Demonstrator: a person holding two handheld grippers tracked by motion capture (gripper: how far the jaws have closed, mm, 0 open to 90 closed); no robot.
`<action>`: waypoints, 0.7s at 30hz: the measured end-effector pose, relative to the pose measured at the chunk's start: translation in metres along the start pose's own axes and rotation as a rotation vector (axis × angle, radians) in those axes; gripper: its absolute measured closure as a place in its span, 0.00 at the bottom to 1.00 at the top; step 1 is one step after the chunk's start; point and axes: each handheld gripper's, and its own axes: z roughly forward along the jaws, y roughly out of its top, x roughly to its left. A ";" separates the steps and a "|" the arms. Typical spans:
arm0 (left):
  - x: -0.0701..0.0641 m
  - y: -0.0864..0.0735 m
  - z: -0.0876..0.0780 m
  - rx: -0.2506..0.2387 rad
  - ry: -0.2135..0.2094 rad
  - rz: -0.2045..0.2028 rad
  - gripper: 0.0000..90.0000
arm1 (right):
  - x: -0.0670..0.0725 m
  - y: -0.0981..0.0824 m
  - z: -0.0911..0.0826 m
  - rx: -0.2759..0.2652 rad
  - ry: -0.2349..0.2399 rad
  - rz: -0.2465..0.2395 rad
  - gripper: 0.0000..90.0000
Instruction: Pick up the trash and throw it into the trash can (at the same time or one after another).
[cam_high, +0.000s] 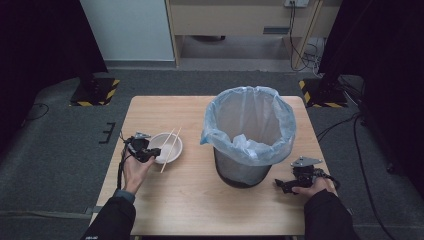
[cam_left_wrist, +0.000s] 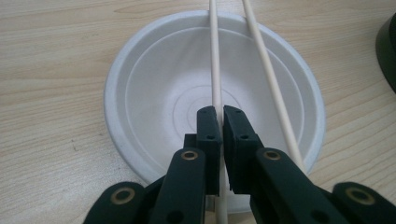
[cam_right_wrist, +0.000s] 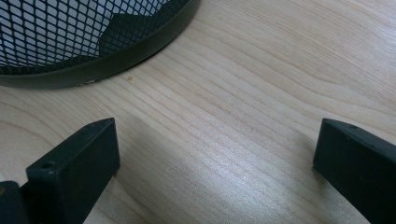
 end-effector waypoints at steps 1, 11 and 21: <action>0.000 0.000 0.000 -0.001 -0.002 0.000 0.95 | 0.000 0.000 0.000 0.000 0.000 0.000 0.01; -0.002 0.002 -0.003 -0.018 -0.012 -0.006 0.95 | 0.000 0.000 0.000 -0.001 -0.001 0.000 0.01; -0.003 0.005 -0.009 -0.052 -0.013 -0.004 0.95 | 0.000 0.000 0.000 0.000 -0.001 0.001 0.01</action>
